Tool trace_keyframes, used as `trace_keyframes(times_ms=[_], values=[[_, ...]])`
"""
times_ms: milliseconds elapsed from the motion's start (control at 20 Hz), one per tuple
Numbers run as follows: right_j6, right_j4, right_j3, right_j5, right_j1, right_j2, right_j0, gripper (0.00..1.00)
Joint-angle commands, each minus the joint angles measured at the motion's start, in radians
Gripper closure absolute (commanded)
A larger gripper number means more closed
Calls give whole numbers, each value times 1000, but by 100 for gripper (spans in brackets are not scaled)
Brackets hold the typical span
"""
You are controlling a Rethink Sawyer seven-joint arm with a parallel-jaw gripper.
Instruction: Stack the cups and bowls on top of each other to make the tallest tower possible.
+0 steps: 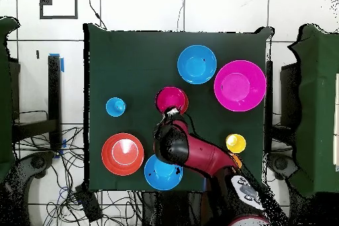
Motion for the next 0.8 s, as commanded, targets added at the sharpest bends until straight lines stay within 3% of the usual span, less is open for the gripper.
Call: trace_keyframes(times_ms=[50,400,800], values=[[137,47,64,131,18,15,21,100],[165,59,72,96,45,70,0,100],[124,60,33,111,73,24,18,100]])
